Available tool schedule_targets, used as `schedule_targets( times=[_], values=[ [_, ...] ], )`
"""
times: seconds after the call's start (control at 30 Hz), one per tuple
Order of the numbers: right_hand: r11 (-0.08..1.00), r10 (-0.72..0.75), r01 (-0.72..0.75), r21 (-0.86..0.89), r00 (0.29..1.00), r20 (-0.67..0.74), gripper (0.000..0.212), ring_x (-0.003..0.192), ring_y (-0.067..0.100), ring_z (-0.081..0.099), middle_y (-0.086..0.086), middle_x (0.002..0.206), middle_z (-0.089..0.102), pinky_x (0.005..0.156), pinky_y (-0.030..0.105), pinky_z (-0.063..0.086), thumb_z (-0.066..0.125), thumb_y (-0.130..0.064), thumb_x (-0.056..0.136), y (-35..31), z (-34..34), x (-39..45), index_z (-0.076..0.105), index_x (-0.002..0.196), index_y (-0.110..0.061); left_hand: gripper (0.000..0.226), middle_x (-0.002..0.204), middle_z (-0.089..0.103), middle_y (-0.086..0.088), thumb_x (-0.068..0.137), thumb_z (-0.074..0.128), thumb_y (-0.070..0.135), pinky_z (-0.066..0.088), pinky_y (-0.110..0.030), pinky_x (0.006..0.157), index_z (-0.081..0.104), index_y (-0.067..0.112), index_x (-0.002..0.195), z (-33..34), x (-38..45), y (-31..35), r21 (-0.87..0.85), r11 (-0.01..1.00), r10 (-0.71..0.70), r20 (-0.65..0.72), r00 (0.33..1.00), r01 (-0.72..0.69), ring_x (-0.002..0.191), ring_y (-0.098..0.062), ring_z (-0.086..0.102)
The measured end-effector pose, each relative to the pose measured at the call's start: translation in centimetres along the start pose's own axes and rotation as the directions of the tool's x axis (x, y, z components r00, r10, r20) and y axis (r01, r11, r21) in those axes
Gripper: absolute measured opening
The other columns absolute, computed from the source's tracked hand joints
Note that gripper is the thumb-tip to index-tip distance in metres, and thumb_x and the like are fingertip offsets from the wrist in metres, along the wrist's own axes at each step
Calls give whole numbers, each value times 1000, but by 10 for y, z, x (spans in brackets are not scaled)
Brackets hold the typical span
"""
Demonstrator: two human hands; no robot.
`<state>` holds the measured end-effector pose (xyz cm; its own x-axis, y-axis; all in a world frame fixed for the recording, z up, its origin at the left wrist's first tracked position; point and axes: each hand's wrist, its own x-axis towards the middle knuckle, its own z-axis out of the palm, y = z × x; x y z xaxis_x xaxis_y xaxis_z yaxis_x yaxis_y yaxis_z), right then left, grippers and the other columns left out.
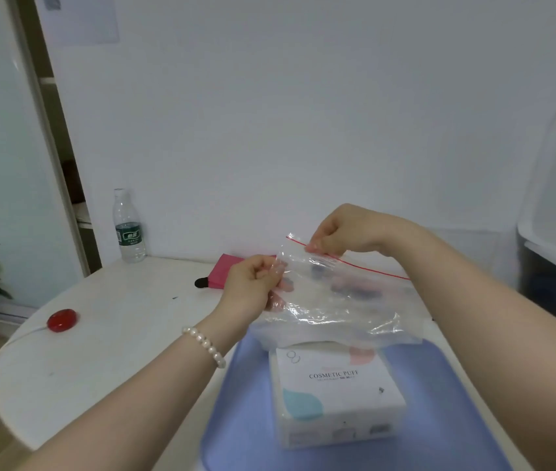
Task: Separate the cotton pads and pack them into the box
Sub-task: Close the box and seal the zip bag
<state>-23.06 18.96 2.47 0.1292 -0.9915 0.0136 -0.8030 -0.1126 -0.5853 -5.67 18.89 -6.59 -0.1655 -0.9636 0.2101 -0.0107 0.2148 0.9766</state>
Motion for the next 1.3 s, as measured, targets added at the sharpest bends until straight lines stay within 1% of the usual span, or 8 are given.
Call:
schedule_targets(
  times=[0.1, 0.3, 0.5, 0.67, 0.87, 1.03, 1.17, 1.3],
  values=[
    [998, -46, 46, 41, 999, 7, 7, 71, 20, 47, 5, 69, 62, 68, 35, 38, 74, -20, 78, -3, 6, 10, 71, 75, -14, 6, 59, 65, 0, 87, 60, 3, 48, -23, 45, 59, 7, 91, -5, 3, 9, -53, 997, -50, -12, 999, 50, 38, -11, 56],
    [993, -80, 79, 89, 997, 6, 8, 63, 19, 44, 2, 65, 62, 66, 37, 32, 75, -19, 76, -1, 8, 18, 72, 68, -19, 22, 46, 51, -2, 87, 64, 8, 42, -18, 35, 55, 0, 68, -8, 18, 32, -165, 986, -25, -27, 999, 20, 33, -9, 49],
    [993, -53, 49, 110, 998, 29, 20, 63, 13, 54, -2, 70, 69, 69, 32, 38, 73, -36, 77, -7, 12, 20, 72, 77, -15, 23, 61, 55, -11, 86, 65, 9, 45, -20, 37, 59, -1, 67, -4, 27, 29, -169, 985, -48, -14, 999, 45, 44, -17, 51],
    [993, -112, 114, 41, 993, -35, 11, 64, 13, 55, 3, 70, 63, 62, 21, 43, 64, -13, 87, -12, 22, 24, 65, 78, -7, 23, 64, 57, -11, 88, 64, 12, 45, -21, 36, 59, 0, 69, 4, 30, 25, -121, 991, -60, -67, 996, 51, 49, -18, 54],
    [982, -120, 111, -150, 991, -56, 32, 57, 13, 42, -1, 64, 50, 53, 24, 33, 52, -18, 94, -15, 28, 32, 46, 63, -14, 37, 56, 49, -5, 93, 56, 14, 37, -17, 34, 51, 8, 56, 15, 42, 21, 120, 992, 56, -142, 988, -39, 51, -17, 41],
    [975, -135, 124, -185, 990, -47, 23, 59, 8, 48, -4, 64, 54, 53, 20, 34, 55, -18, 93, -8, 11, 22, 56, 72, -10, 43, 55, 50, -6, 92, 56, 15, 42, -31, 68, 50, 11, 50, 1, 61, 16, 106, 991, 102, -234, 967, -79, 59, -21, 45],
    [987, -133, 123, -99, 986, -102, 14, 48, -4, 51, -3, 62, 54, 44, 8, 34, 56, -7, 91, -3, 9, 21, 56, 77, -4, 44, 53, 50, -4, 93, 56, 15, 49, -41, 76, 50, 13, 49, 5, 66, 14, 117, 987, 139, -229, 963, -115, 63, -22, 47],
    [991, -130, 126, -56, 988, -82, 16, 58, 11, 49, -5, 59, 56, 59, 22, 39, 65, -17, 87, 8, 0, 18, 63, 77, -5, 45, 53, 49, -3, 93, 55, 16, 49, -41, 76, 49, 13, 49, 3, 70, 10, 95, 990, 130, -259, 957, -108, 63, -21, 46]
  ],
)
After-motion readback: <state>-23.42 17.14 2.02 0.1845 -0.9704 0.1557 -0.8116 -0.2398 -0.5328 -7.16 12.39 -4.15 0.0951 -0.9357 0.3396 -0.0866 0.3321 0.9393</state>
